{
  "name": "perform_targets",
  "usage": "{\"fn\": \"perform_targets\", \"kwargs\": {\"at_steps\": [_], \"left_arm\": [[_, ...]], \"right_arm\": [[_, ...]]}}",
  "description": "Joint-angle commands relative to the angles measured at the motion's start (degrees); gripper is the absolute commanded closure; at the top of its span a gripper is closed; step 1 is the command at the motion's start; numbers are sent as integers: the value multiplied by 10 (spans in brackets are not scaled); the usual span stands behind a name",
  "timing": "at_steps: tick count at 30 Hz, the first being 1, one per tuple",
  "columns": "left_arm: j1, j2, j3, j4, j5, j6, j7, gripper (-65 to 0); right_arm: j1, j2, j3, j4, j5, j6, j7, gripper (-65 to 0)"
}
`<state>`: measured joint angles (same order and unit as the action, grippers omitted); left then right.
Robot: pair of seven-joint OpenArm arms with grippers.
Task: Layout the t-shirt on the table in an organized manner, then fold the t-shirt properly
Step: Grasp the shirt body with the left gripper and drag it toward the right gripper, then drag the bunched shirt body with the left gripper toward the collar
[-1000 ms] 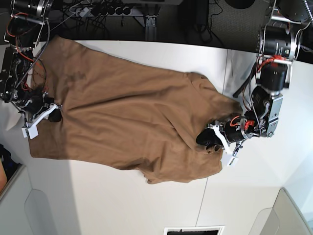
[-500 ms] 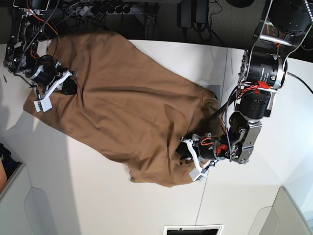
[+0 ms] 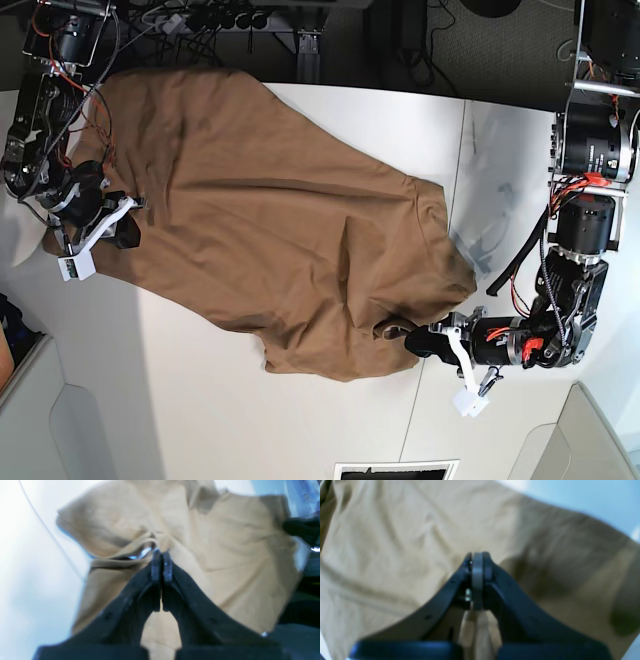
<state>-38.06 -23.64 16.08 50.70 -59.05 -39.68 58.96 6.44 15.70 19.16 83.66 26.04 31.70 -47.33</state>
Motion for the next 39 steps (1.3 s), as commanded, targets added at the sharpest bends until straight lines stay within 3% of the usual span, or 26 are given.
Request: {"fn": "perform_targets", "kwargs": {"at_steps": [1,7,12,16,22,28,34,39], "left_arm": [[-5,-8,-3,10,-14,-3,1,0],[84,-10,-3,11,-10,-3,-8,0],[127,-6,-3,10,104,-3,-80,0],[122,-6,-3,9,179,-3,-130,0],[69,26,-3,-26,242,-3,-159,0],[11,76,-3,-99,242,-3,-160,0],[-20,103,-3,-103,239,-3,-147,0],[-63,95,-3,-100,113,-3,-42,0]], "right_arm": [[20,8,3,-7,-1,-2,16,0],[81,8,3,-104,-34,-2,31,0],[92,8,2,-126,-30,-2,14,0],[83,8,2,-125,7,-1,-40,0],[33,6,2,-119,70,5,-50,0],[-41,2,2,-57,118,12,-54,0],[-72,0,2,41,124,11,-54,0],[-38,-2,2,50,116,11,-35,0]]}}
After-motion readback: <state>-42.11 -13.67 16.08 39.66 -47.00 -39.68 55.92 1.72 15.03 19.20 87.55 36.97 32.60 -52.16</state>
